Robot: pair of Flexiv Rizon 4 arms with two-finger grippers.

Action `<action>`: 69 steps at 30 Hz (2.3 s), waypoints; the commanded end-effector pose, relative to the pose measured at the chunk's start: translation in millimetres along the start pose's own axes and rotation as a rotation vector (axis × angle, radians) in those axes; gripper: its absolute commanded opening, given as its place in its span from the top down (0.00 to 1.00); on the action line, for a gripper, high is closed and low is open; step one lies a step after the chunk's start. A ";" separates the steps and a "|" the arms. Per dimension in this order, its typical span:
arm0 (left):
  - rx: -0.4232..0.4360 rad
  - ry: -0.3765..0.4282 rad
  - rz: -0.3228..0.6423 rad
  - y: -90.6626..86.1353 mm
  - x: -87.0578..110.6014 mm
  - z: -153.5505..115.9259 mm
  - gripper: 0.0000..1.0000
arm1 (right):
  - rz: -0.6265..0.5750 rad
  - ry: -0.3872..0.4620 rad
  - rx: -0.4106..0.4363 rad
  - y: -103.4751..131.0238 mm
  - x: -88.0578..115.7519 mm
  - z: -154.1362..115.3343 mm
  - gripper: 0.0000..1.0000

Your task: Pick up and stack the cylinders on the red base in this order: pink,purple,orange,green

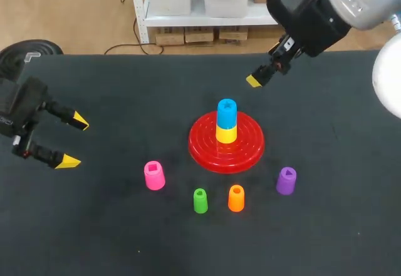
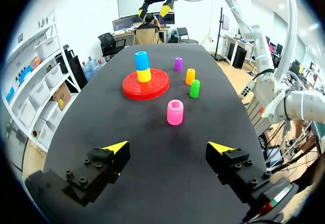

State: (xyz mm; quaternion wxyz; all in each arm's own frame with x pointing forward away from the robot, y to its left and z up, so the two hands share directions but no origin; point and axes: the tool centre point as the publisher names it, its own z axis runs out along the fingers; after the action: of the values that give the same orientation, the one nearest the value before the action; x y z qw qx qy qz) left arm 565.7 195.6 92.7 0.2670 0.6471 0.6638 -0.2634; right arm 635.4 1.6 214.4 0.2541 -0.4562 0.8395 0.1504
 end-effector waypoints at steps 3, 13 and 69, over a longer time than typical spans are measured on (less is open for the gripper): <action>-0.001 -0.002 0.002 0.2 0.9 0.3 0.00 | -0.206 0.088 -0.101 42.8 -34.6 23.9 0.00; -0.001 -0.002 0.002 0.2 0.9 0.3 0.00 | -0.531 0.216 -0.237 120.9 -74.3 74.3 0.00; -0.001 -0.002 0.002 0.2 0.9 0.3 0.00 | -0.675 0.390 -0.260 181.0 -13.4 187.6 0.00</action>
State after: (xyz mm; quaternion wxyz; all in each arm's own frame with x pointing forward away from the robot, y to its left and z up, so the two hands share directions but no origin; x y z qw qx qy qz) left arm 565.8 195.5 92.7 0.2669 0.6470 0.6639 -0.2633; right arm 544.4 192.0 77.4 0.0668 -0.7552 0.6467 0.0842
